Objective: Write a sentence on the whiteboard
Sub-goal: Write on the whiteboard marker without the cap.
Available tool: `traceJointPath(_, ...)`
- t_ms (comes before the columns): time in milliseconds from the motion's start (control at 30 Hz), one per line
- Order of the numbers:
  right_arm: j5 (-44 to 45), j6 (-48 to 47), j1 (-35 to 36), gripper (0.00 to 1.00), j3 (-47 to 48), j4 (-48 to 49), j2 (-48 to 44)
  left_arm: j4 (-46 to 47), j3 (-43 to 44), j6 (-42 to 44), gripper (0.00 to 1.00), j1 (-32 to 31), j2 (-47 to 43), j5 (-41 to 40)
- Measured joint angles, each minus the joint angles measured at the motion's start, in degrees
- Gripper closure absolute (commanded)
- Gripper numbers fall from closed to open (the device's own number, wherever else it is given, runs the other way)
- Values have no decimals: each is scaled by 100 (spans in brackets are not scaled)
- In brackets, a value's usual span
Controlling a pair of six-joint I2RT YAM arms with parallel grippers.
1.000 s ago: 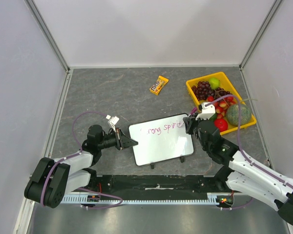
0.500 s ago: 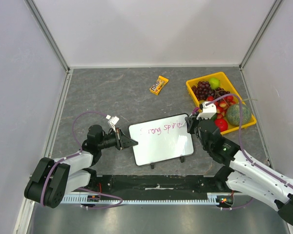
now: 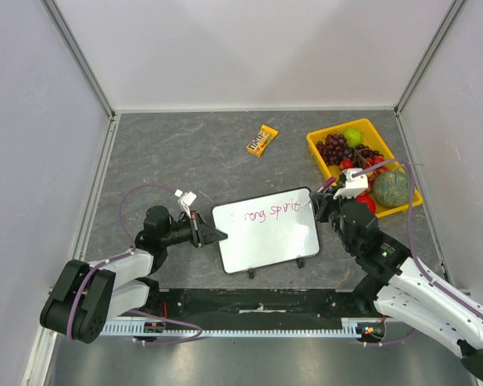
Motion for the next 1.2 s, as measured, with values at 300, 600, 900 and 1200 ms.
traceJointPath(300, -232, -11, 0, 100, 0, -50, 120, -2, 0, 0, 98, 0, -7, 0)
traceJointPath(600, -629, -146, 24, 100, 50, 98, 393, -20, 0, 2, 98, 0, -20, 2)
traceJointPath(900, -424, -302, 1003, 100, 715, 354, 1298, -24, 0, 2, 98, 0, -28, 2)
traceJointPath(1200, 273, -459, 2352, 100, 1021, 833, 1967, -26, 0, 2, 98, 0, -31, 2)
